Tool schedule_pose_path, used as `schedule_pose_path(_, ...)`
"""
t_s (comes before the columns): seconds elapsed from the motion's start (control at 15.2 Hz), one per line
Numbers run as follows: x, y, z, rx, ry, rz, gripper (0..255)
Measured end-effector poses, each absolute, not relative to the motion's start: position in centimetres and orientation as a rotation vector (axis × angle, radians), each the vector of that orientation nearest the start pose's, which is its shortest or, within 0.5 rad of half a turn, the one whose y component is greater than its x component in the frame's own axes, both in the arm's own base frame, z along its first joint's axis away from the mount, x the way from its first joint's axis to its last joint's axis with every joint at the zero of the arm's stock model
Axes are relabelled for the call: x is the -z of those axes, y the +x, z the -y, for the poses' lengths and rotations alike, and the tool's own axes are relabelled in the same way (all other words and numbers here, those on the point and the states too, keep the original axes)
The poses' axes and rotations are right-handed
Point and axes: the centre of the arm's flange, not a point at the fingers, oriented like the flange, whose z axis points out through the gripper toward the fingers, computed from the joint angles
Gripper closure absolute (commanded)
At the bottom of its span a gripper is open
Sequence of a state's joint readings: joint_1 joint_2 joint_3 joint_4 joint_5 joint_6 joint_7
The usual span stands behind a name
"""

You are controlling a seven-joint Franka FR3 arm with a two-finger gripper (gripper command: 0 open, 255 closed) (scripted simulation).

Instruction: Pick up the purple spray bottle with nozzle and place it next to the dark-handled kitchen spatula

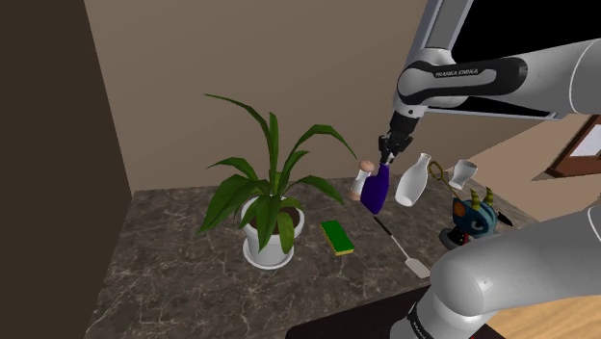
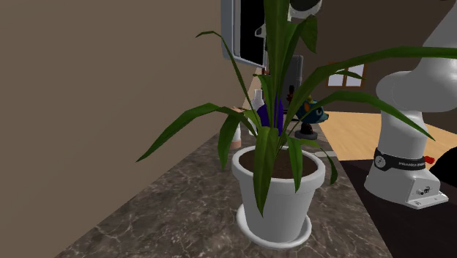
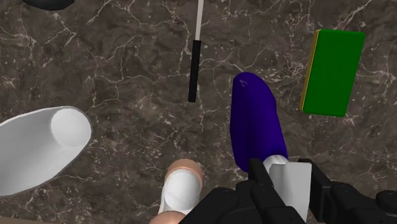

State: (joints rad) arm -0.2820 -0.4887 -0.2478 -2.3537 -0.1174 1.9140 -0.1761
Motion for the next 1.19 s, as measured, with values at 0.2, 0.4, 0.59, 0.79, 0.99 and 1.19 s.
schedule_pose_path(0.2,-49.4,34.8,22.2,0.059,-3.117,-0.455,255)
schedule_pose_path(0.4,-47.7,34.7,22.4,0.059,-3.117,-0.455,255)
schedule_pose_path(0.59,-46.2,34.7,22.3,0.059,-3.117,-0.455,255)
schedule_pose_path(0.79,-44.6,34.7,22.2,0.059,-3.117,-0.455,255)
schedule_pose_path(0.99,-43.3,34.7,22.2,0.059,-3.117,-0.455,255)
schedule_pose_path(1.19,-43.1,34.7,22.3,0.059,-3.117,-0.455,255)
